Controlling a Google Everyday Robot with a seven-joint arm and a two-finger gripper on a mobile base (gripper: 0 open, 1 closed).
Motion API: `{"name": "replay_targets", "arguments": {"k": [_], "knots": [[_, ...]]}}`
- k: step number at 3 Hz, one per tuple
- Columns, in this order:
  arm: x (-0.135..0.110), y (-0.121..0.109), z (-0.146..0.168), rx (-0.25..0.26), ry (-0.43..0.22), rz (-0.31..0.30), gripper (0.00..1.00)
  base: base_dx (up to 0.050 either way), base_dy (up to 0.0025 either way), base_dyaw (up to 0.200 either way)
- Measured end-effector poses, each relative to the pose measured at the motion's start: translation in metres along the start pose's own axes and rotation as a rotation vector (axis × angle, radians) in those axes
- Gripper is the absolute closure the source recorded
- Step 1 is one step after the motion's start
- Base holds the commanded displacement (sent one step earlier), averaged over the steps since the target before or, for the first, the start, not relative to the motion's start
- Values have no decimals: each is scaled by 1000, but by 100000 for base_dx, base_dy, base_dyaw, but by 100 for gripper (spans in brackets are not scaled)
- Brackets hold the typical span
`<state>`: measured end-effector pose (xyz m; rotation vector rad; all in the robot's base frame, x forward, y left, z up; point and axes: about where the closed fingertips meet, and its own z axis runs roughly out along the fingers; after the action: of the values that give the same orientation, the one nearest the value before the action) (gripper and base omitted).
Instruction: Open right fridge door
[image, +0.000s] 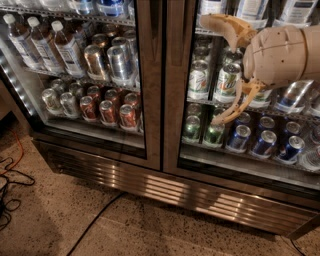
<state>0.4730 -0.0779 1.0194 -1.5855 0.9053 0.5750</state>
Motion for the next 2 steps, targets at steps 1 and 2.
{"name": "replay_targets", "arguments": {"k": [1,2], "knots": [[4,3,-11,198,-48,-5,0,0,0,0],[6,3,-22,322,-68,-15,0,0,0,0]]}}
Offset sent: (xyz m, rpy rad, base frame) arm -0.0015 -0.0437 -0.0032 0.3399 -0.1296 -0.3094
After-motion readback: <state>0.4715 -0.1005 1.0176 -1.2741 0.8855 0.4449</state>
